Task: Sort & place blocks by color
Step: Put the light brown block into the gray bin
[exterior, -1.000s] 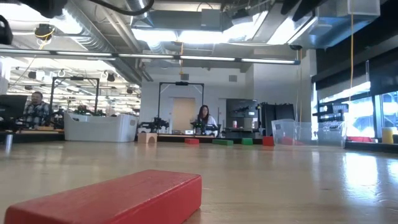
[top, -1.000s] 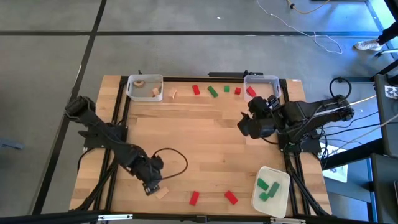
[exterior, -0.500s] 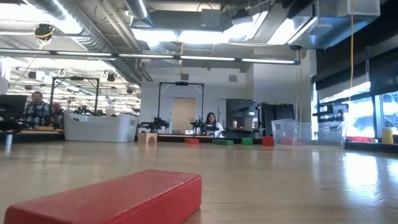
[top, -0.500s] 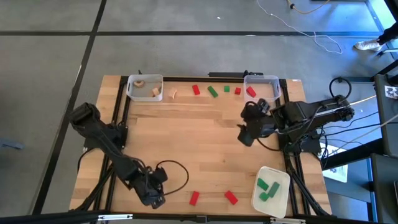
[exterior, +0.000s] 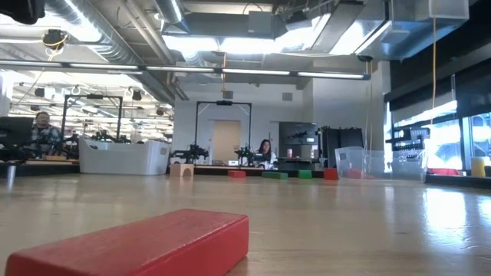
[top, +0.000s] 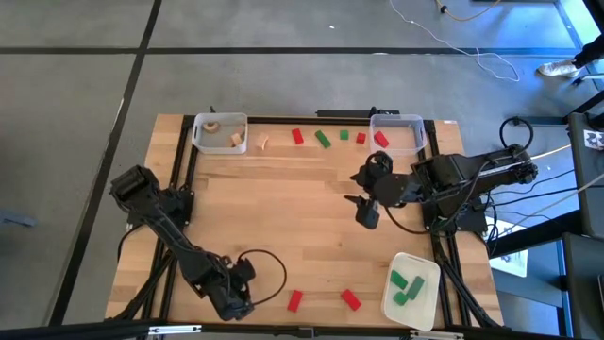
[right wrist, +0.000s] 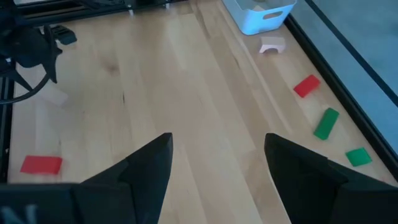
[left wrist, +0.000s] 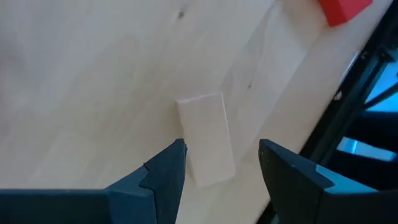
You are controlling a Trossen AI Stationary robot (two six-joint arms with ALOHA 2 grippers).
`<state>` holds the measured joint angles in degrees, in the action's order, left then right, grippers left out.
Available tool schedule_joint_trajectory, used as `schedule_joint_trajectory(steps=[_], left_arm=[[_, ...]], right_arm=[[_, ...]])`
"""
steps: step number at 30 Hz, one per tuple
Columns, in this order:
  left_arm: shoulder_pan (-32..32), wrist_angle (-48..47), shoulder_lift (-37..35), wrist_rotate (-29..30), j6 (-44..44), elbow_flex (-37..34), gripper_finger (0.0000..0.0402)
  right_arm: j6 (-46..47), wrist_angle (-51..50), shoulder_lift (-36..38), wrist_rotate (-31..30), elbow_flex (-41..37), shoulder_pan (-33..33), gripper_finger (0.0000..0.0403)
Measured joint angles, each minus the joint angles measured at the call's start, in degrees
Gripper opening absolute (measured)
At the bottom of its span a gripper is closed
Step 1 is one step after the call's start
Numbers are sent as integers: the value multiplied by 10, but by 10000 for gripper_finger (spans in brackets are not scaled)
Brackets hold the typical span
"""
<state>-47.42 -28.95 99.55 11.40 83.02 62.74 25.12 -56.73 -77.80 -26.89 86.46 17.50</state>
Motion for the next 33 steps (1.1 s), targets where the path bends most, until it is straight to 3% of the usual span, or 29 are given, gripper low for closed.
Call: schedule_joint_trajectory(steps=[5, 33], left_arm=[[0, -6, 12, 20, 5, 1, 195], [6, 19, 64, -3, 9, 1, 194]], right_arm=[[0, 0, 0, 0, 0, 0, 255], [3, 0, 0, 0, 0, 0, 255]])
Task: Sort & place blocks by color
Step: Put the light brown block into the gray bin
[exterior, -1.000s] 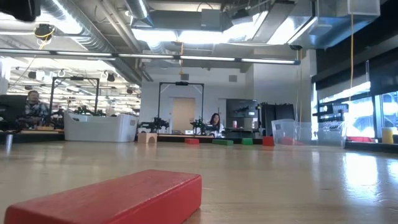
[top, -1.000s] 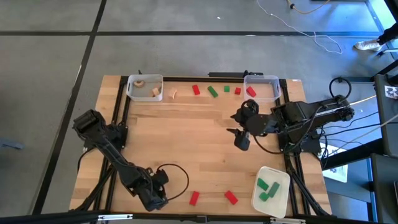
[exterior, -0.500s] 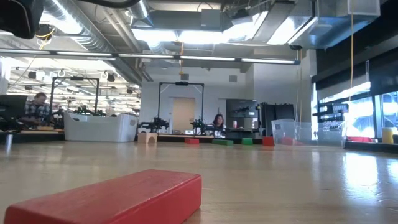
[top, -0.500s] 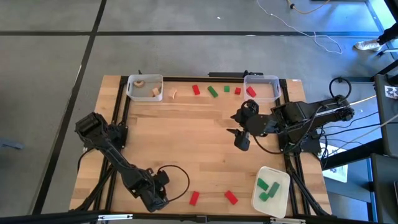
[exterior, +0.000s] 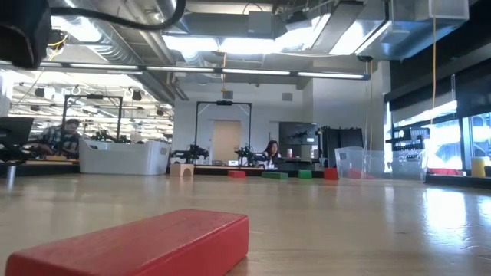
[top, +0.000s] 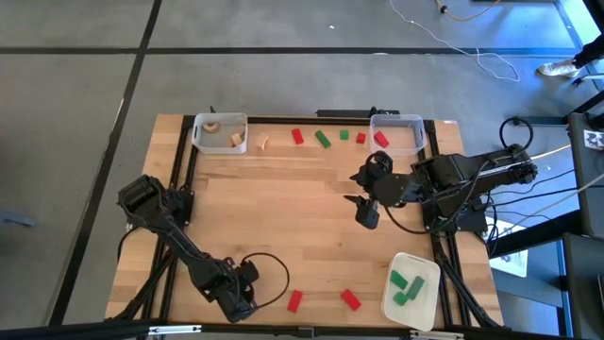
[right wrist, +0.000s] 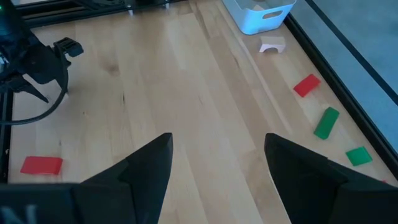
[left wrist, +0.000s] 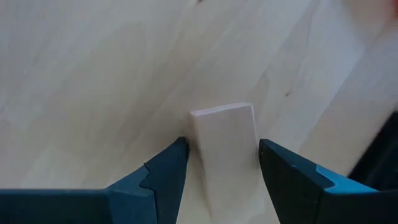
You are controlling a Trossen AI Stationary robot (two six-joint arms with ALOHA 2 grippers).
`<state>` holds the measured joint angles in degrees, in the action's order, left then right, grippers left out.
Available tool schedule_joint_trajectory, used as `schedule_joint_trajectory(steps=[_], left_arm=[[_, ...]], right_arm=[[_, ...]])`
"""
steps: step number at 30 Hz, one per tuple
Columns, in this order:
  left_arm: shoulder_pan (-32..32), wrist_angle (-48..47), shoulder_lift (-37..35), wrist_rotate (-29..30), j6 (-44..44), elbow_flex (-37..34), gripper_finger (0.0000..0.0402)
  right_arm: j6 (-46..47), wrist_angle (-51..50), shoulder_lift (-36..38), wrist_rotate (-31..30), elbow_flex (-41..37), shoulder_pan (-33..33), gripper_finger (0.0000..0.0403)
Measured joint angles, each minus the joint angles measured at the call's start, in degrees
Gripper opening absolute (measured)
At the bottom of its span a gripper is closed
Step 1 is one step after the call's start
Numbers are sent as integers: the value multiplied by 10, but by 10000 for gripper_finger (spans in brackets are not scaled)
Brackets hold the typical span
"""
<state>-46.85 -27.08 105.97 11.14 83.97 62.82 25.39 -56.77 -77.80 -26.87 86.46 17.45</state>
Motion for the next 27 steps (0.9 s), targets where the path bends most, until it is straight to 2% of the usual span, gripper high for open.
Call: schedule_joint_trajectory(steps=[10, 20, 27], left_arm=[[3, -8, 11, -1, 40, 2, 191], [18, -59, 12, -25, 42, 2, 117], [34, -61, -1, -37, 42, 0, 116]], right_arm=[[0, 0, 0, 0, 0, 0, 255], [-1, 0, 0, 0, 0, 0, 255], [-1, 0, 0, 0, 0, 0, 255]])
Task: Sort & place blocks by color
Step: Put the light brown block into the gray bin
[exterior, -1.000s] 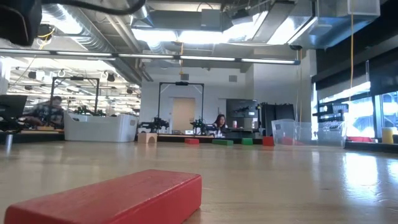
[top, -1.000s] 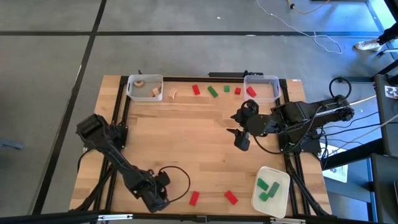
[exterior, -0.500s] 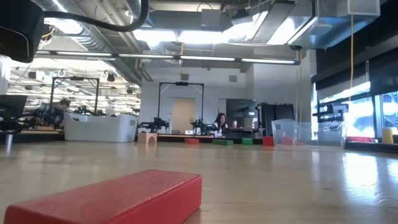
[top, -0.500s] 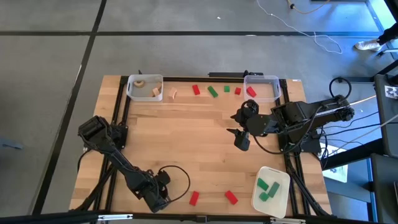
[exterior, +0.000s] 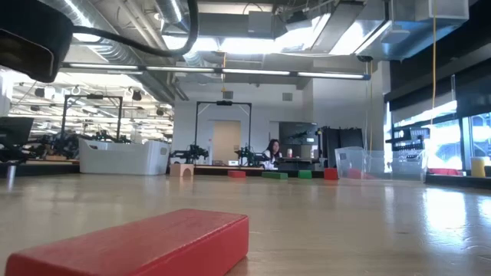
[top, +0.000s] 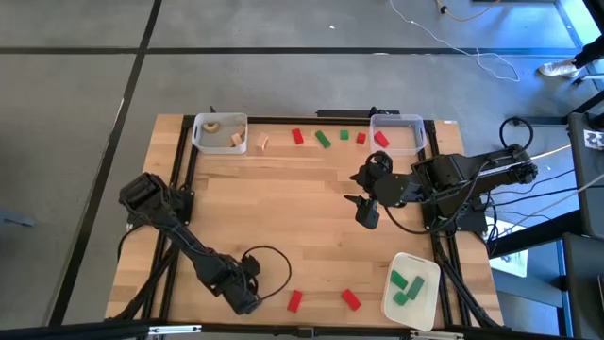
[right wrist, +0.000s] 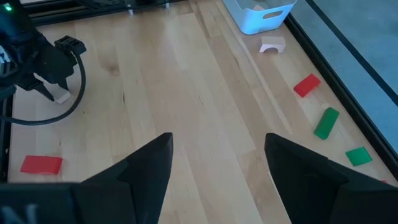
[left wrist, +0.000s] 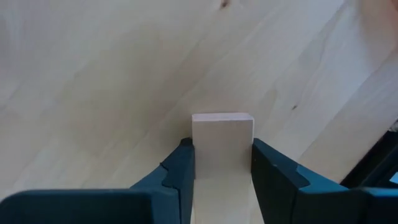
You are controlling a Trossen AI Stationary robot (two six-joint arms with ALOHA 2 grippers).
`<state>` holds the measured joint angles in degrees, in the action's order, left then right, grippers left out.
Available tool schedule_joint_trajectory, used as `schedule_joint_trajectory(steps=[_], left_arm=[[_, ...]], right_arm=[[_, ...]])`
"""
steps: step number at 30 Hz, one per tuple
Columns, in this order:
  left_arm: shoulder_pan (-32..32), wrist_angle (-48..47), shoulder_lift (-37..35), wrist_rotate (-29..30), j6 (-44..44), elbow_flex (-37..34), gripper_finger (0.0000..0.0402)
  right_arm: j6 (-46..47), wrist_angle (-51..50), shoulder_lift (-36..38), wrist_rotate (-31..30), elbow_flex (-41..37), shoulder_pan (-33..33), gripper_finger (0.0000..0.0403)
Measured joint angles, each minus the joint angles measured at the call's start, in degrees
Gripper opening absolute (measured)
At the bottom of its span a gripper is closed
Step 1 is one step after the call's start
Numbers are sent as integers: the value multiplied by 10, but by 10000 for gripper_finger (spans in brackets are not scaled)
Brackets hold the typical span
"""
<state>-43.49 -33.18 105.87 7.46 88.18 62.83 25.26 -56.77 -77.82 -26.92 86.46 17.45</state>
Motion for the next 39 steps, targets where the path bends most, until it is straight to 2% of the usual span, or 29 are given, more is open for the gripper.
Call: schedule_joint_trajectory(steps=[5, 12, 21, 26, 30, 39], left_arm=[[17, -31, -27, 18, -3, -4, 116], [50, -113, -106, 40, -3, -3, 116], [149, -227, -234, 103, -20, -2, 116], [248, -260, -309, 115, -91, -2, 116], [349, -266, -351, 127, -183, -1, 116], [615, -241, -364, 129, -389, 0, 116]], right_arm=[[0, 0, 0, 0, 0, 0, 255], [-2, 0, 0, -1, 0, 0, 255], [-2, 1, 0, -5, 0, 0, 255], [-3, 2, 0, -6, 0, 0, 255], [-3, 3, 0, -20, 0, 0, 255], [-3, 4, 0, -50, 0, 0, 255]])
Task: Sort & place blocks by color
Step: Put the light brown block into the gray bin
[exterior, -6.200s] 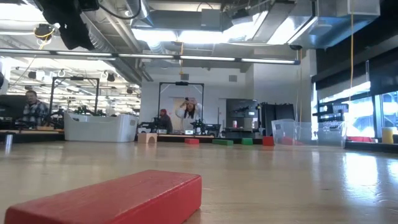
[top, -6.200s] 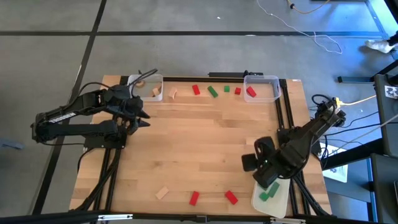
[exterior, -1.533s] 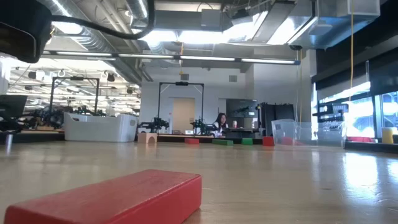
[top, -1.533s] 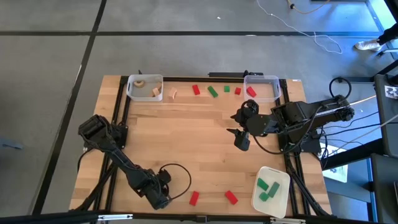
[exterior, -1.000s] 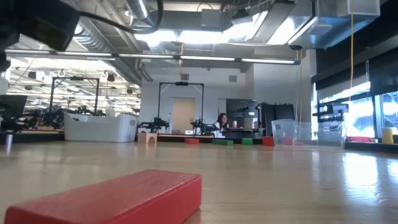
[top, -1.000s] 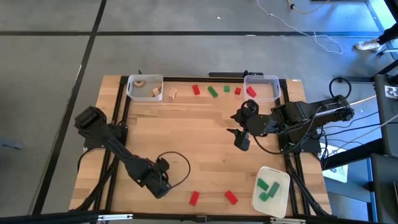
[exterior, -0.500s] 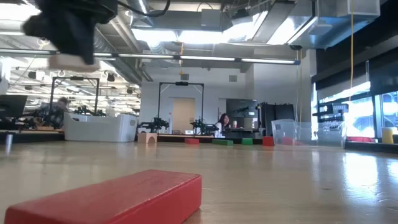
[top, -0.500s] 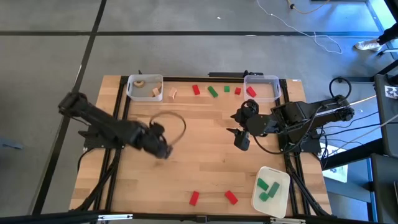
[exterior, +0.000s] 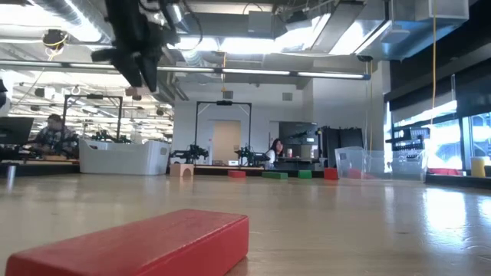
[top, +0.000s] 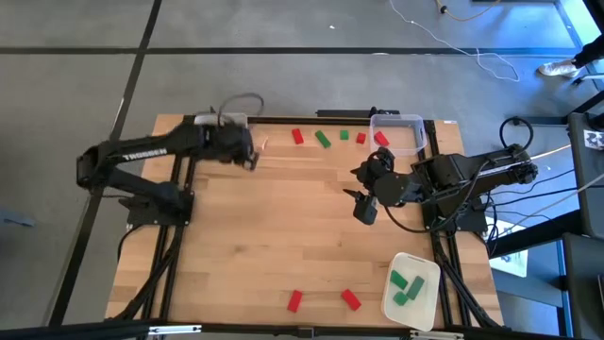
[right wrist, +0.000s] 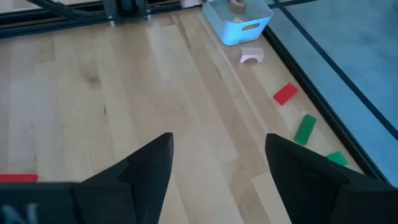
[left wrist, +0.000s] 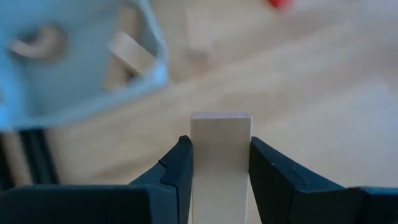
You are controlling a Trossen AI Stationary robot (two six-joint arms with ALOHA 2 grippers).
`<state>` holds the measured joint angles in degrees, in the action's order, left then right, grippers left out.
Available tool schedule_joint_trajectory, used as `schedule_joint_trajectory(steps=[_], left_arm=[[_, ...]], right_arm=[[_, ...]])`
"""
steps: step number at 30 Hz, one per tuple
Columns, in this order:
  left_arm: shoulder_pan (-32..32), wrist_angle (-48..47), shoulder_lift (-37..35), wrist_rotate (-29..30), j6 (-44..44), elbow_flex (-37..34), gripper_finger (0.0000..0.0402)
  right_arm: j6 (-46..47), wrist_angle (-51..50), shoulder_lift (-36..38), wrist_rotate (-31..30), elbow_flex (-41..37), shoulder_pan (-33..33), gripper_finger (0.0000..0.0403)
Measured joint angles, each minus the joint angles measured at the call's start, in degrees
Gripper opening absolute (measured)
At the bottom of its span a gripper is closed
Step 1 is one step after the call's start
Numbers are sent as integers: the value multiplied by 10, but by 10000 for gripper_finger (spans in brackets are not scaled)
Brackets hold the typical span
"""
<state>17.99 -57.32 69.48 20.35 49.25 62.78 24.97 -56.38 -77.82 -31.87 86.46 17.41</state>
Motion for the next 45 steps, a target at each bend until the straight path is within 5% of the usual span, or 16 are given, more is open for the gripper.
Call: schedule_joint_trajectory(steps=[8, 14, 26, 45], left_arm=[[195, 84, 56, -1, -141, 0, 116], [275, 89, 136, -3, -208, 0, 116], [326, 130, 268, -14, -273, 0, 116], [333, 135, 259, -21, -290, -2, 174]], right_arm=[[2, 0, 0, 0, 0, 0, 255], [3, 1, 0, 0, 0, 0, 255], [3, 28, 0, 0, 0, 0, 255], [4, 29, 0, 0, 0, 0, 255]])
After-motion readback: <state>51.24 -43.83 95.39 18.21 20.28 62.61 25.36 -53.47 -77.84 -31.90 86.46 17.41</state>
